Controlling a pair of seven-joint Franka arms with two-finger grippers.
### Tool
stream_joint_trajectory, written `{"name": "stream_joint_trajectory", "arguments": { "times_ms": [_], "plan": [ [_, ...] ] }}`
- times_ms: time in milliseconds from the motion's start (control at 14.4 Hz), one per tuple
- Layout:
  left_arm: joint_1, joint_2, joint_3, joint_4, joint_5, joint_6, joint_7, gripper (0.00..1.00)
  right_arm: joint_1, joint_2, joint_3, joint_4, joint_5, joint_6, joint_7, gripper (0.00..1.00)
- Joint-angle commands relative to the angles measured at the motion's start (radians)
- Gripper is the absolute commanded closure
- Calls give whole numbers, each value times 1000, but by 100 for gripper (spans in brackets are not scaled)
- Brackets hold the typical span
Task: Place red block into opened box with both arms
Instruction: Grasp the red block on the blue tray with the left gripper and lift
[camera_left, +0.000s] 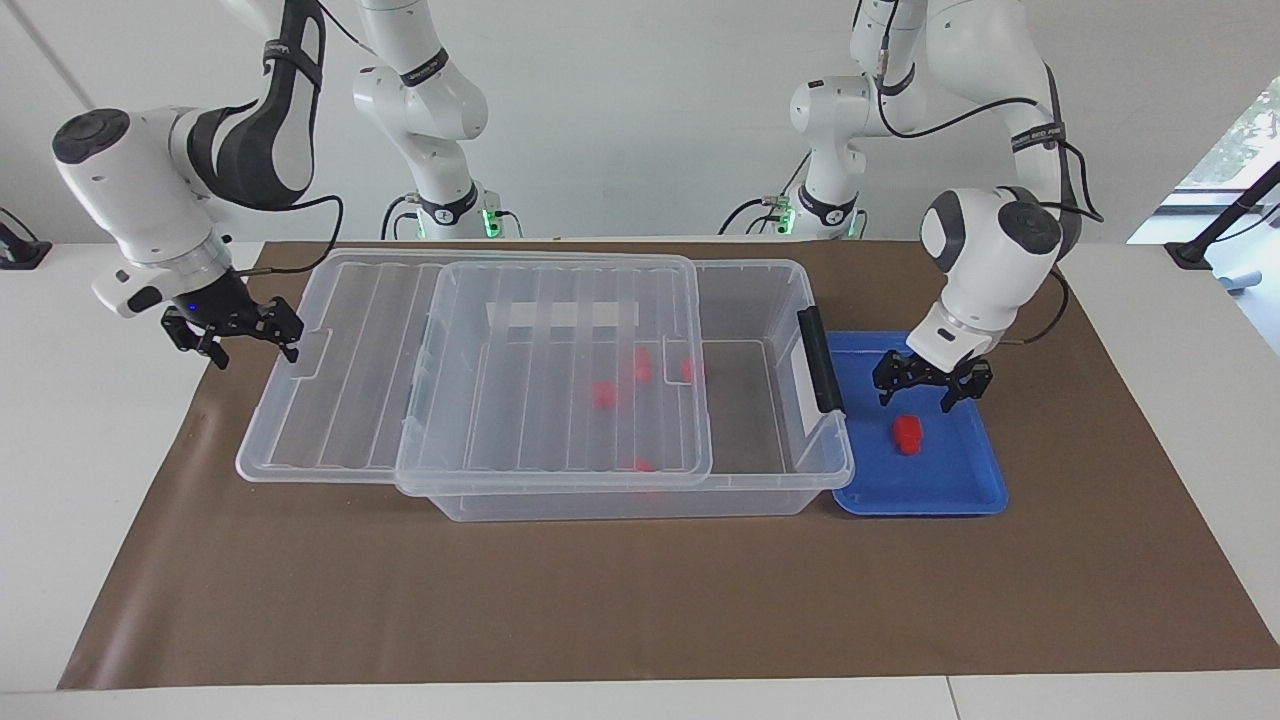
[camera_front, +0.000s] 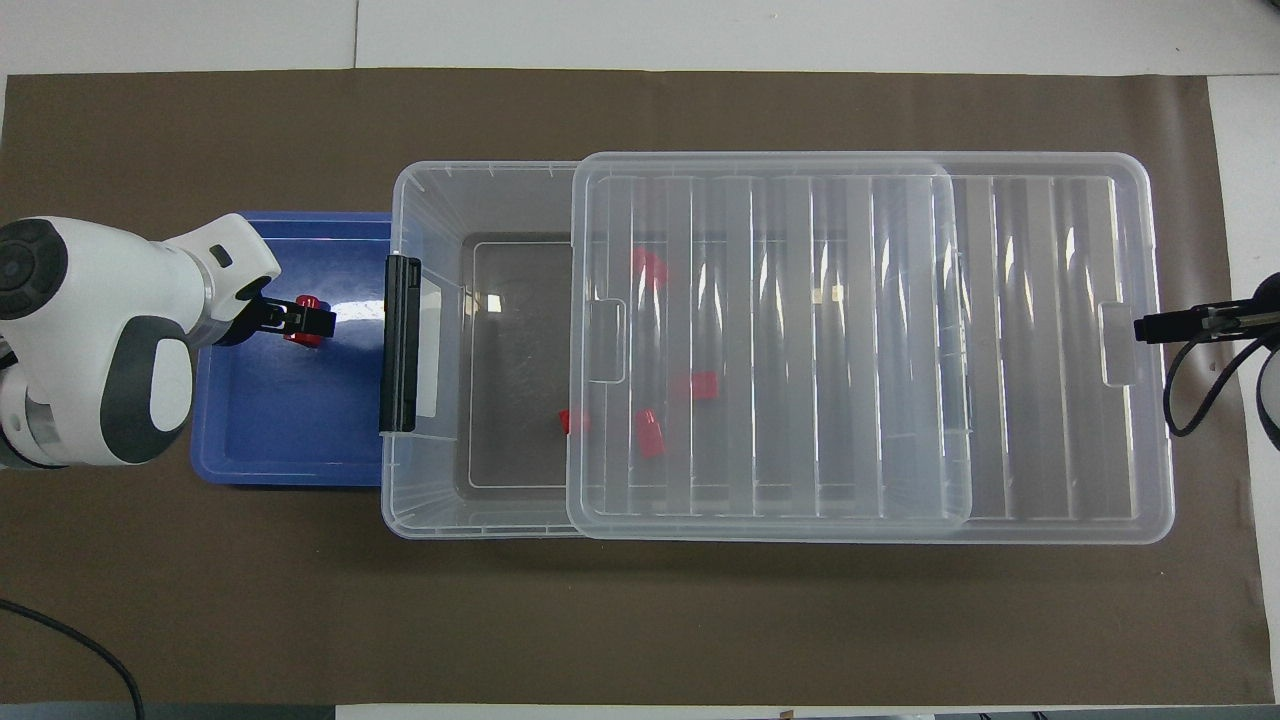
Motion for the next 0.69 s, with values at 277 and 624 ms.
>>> {"name": "stream_joint_trajectory", "arguments": {
  "times_ms": [277,624],
  "plan": [
    [25,86,7,-13,-17,76,124,0,-66,4,7,12,-2,12,-91,0],
    [39,89,6,-11,-18,56,124,100,-78,4,6,13,-11,18,-103,0]
  ]
}}
